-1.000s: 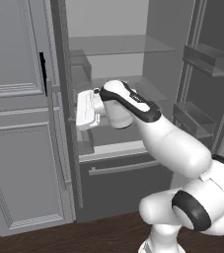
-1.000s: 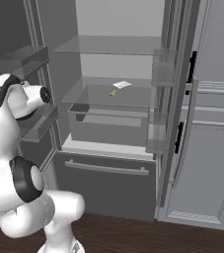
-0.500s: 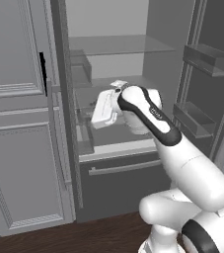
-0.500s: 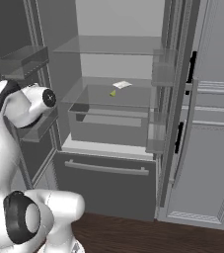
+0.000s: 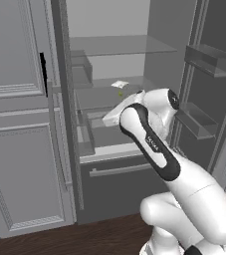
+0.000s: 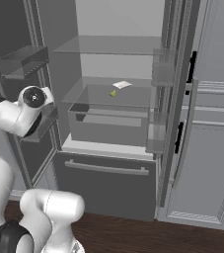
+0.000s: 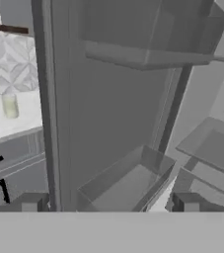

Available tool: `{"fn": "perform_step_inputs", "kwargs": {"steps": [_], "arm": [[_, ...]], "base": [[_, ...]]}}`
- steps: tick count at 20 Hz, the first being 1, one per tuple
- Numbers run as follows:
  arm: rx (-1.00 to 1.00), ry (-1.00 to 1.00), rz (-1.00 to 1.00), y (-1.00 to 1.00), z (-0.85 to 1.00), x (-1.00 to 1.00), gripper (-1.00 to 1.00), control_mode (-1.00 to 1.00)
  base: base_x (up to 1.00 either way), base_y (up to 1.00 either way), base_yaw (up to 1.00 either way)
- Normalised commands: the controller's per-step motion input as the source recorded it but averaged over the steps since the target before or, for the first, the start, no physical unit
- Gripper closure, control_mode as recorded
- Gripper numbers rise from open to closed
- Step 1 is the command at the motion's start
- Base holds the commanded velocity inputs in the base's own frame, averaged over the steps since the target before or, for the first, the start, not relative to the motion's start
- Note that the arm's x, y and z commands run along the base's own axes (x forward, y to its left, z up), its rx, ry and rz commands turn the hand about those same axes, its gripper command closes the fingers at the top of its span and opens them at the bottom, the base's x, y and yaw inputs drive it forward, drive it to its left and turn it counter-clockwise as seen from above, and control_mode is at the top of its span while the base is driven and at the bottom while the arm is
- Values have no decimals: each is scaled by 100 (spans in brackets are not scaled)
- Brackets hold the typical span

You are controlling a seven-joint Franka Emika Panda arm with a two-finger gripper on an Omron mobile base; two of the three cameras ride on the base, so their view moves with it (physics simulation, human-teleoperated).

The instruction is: Grab a lemon wedge from the fridge and one ice cube from the ice bowl, and put them in the glass of lemonade.

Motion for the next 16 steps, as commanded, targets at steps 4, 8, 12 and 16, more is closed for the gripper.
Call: {"fn": "perform_step_inputs", "kwargs": {"steps": [4, 8, 12, 16], "arm": [[-19, 30, -50, -78, 29, 0, -100, -100], [-13, 42, -54, -79, 17, -1, -100, -100], [-13, 40, -54, -75, 1, -4, -100, -100], [-5, 17, -36, -67, -8, -16, -100, -100]], "base": [[0, 0, 0], [0, 0, 0], [0, 0, 0], [0, 0, 0]]}}
